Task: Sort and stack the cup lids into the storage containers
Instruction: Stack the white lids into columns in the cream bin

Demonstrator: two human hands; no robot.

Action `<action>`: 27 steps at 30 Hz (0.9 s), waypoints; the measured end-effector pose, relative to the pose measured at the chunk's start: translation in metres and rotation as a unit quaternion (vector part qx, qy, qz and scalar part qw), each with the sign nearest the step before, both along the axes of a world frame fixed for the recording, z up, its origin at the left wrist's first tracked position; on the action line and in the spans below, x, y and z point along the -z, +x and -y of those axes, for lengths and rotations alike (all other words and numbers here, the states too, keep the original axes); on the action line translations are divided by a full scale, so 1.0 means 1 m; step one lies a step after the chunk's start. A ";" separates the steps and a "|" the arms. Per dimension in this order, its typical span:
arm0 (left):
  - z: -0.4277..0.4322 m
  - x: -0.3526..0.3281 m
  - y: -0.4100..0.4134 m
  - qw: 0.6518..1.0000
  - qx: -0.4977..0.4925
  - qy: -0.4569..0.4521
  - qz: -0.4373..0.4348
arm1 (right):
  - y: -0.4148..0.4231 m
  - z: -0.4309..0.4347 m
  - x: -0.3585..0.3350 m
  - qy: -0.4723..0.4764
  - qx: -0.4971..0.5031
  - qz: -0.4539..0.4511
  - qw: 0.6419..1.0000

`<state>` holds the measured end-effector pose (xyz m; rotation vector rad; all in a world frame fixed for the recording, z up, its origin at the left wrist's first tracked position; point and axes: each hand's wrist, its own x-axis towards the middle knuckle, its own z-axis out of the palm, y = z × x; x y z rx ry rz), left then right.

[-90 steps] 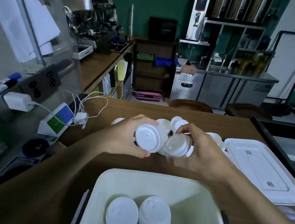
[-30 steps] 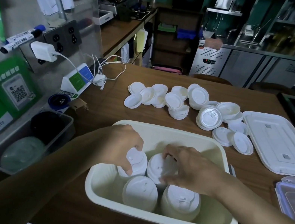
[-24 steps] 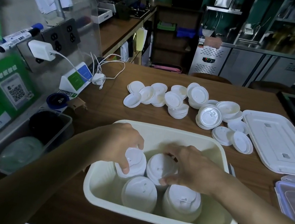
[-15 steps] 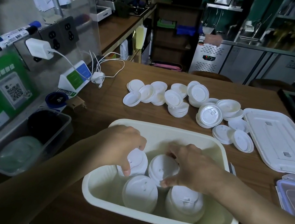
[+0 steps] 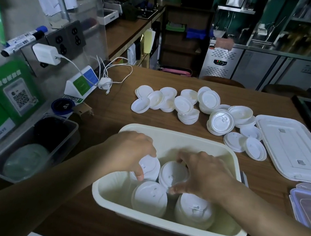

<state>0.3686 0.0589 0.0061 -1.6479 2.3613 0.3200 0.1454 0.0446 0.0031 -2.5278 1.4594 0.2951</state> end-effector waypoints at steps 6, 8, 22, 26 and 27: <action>0.000 -0.009 0.004 1.000 0.008 0.013 -0.024 | -0.004 -0.004 -0.006 -0.009 0.016 -0.003 1.000; 0.004 -0.017 0.008 0.999 0.018 0.005 -0.043 | -0.005 -0.004 -0.010 -0.021 0.019 0.015 0.999; 0.080 -0.048 0.057 0.953 -0.012 -0.043 -0.299 | 0.016 0.066 -0.047 -0.074 0.050 0.276 0.957; 0.119 -0.021 0.068 0.954 -0.023 -0.045 -0.296 | 0.018 0.109 -0.028 -0.051 0.089 0.254 0.962; 0.129 -0.013 0.067 0.954 -0.023 -0.049 -0.296 | 0.017 0.119 -0.023 -0.041 0.101 0.254 0.961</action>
